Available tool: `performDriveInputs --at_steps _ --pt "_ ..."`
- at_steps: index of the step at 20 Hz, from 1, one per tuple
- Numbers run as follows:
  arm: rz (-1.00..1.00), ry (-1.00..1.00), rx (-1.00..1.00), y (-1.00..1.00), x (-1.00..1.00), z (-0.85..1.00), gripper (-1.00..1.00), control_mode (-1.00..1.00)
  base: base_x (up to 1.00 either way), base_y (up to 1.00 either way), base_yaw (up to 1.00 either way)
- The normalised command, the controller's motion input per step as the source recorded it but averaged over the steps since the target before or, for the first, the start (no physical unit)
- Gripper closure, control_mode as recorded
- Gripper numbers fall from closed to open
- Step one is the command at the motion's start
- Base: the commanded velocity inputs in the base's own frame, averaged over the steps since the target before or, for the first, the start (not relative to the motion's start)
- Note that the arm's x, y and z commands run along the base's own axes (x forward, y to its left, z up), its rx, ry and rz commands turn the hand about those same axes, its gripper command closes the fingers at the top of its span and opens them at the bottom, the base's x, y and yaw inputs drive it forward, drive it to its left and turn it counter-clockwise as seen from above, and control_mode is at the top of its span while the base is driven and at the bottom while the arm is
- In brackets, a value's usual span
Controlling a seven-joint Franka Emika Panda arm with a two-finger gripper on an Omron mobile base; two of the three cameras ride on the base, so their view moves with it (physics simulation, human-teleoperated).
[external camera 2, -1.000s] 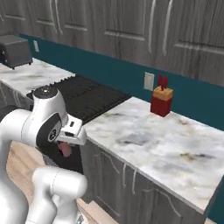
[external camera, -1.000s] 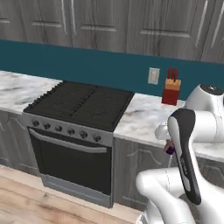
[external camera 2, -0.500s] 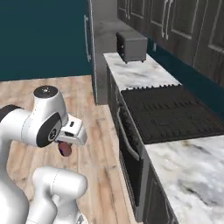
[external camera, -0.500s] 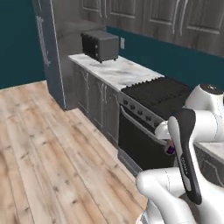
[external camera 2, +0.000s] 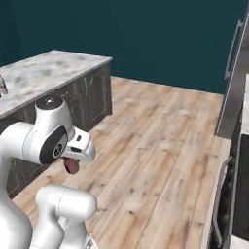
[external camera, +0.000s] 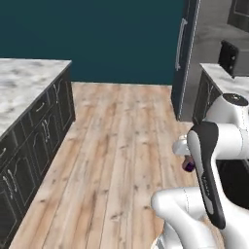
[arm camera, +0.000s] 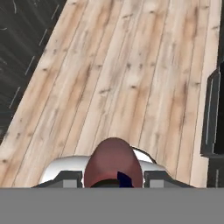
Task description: Place the drinks on the dining counter in a tight cluster.
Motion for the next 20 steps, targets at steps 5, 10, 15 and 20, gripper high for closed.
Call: performDriveInputs --at_steps 5,10,15,20 --pt "0.0 0.0 0.0 0.0 0.0 0.0 1.0 1.0 1.0 0.0 0.54" --pt "0.0 0.0 0.0 0.0 0.0 0.0 1.0 1.0 1.0 0.05 0.34" --pt "0.0 0.0 0.0 0.0 0.0 0.0 1.0 1.0 1.0 0.0 0.57" --pt "0.0 0.0 0.0 0.0 0.0 0.0 1.0 1.0 1.0 -0.07 0.75"
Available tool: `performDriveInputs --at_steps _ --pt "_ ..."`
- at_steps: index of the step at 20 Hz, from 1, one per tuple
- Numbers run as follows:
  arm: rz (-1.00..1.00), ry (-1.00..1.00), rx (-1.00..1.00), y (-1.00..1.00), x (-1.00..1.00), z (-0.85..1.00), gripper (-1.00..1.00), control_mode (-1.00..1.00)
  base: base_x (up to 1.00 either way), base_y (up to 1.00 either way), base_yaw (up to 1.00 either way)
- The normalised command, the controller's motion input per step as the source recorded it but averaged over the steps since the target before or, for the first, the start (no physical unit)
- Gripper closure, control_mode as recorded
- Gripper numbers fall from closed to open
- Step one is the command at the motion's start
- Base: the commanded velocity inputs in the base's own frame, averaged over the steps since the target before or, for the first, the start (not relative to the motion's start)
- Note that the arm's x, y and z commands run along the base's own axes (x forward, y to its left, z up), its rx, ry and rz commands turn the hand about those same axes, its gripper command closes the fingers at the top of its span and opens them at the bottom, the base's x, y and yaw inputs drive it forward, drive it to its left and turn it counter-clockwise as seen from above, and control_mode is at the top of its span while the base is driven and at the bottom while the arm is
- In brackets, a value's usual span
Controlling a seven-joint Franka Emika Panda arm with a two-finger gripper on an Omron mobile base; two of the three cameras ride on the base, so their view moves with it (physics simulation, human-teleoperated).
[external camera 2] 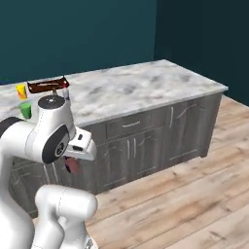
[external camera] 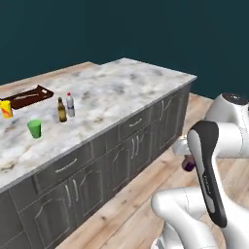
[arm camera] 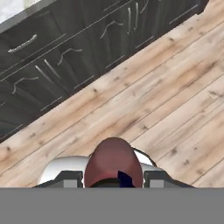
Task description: Place the drinks on the dining counter in a tight cluster.
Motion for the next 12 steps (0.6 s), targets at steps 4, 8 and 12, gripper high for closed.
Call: performDriveInputs --at_steps 4,8,12 --pt "0.0 0.0 0.0 0.0 0.0 0.0 1.0 1.0 1.0 -0.29 0.79" --pt "0.0 0.0 0.0 0.0 0.0 0.0 1.0 1.0 0.99 -0.39 0.68" --pt "0.0 0.0 0.0 0.0 0.0 0.0 1.0 1.0 1.0 -0.65 0.66"
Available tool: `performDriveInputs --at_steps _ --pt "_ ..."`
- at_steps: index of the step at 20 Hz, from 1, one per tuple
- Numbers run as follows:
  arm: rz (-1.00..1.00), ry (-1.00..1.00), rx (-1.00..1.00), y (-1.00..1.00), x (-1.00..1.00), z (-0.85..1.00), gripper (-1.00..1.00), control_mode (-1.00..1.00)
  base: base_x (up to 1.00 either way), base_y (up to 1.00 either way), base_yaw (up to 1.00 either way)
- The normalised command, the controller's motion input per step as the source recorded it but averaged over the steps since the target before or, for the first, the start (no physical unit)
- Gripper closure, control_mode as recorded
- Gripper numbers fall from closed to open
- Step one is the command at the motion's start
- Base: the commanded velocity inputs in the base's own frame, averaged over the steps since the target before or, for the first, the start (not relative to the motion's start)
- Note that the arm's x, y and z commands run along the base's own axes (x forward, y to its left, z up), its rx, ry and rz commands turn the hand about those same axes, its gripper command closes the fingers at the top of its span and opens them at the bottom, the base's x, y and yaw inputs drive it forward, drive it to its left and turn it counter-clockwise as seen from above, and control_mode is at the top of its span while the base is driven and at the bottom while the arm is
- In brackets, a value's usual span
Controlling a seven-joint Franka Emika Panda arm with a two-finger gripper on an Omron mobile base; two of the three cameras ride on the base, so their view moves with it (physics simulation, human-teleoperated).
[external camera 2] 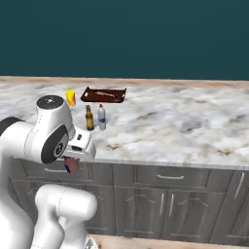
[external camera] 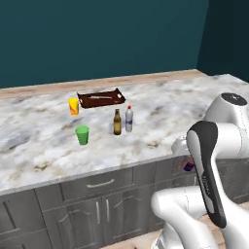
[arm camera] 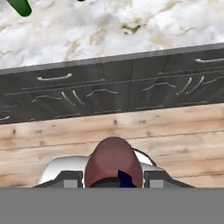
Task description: Place the drinks on the dining counter in a tight cluster.
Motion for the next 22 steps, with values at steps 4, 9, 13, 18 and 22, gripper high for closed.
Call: performDriveInputs --at_steps 4,9,13,18,22 --pt "0.0 0.0 0.0 0.0 0.0 0.0 1.0 1.0 0.82 -0.59 0.43" --pt "0.0 0.0 0.0 0.0 0.0 0.0 1.0 1.0 0.57 -0.47 0.12" --pt "0.0 0.0 0.0 0.0 0.0 0.0 1.0 1.0 0.41 -0.03 0.0" --pt "0.0 0.0 0.0 0.0 0.0 0.0 1.0 1.0 0.84 -0.05 -0.14" --pt "0.0 0.0 0.0 0.0 0.0 0.0 1.0 1.0 0.58 -0.04 -0.09"
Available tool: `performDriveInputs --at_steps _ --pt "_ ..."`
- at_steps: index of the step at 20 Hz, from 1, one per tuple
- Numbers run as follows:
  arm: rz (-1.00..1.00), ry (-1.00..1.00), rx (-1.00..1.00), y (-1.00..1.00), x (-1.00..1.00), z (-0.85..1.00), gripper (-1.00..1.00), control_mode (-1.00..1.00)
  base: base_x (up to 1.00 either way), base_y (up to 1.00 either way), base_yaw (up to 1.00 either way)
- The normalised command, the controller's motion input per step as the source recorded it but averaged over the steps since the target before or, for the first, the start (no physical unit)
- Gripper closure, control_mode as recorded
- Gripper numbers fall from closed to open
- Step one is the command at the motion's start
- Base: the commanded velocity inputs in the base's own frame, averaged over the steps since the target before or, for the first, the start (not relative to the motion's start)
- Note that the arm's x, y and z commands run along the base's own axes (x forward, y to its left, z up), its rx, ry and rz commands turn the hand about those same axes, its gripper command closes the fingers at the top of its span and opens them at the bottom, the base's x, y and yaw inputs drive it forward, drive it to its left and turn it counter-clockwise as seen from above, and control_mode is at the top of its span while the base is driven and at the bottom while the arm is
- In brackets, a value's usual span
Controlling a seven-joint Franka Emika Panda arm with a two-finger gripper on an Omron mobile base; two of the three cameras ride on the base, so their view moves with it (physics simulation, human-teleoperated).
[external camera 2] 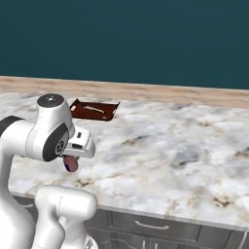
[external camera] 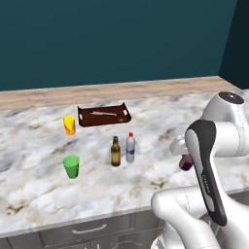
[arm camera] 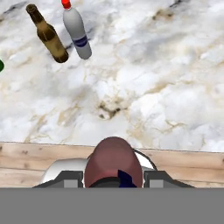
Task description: Place the drinks on the dining counter in a tight cluster.
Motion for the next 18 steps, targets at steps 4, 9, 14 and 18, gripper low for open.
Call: performDriveInputs --at_steps 4,9,14,18 --pt "0.0 0.0 0.0 0.0 0.0 0.0 1.0 1.0 0.0 0.0 0.0" --pt "0.0 0.0 0.0 0.0 0.0 0.0 1.0 1.0 0.0 0.0 0.0" --pt "0.07 0.0 0.0 0.0 0.3 0.0 1.0 -1.0 0.0 0.0 0.0" --pt "0.34 0.11 0.0 0.0 1.0 0.0 1.0 -1.0 0.0 0.0 0.0"
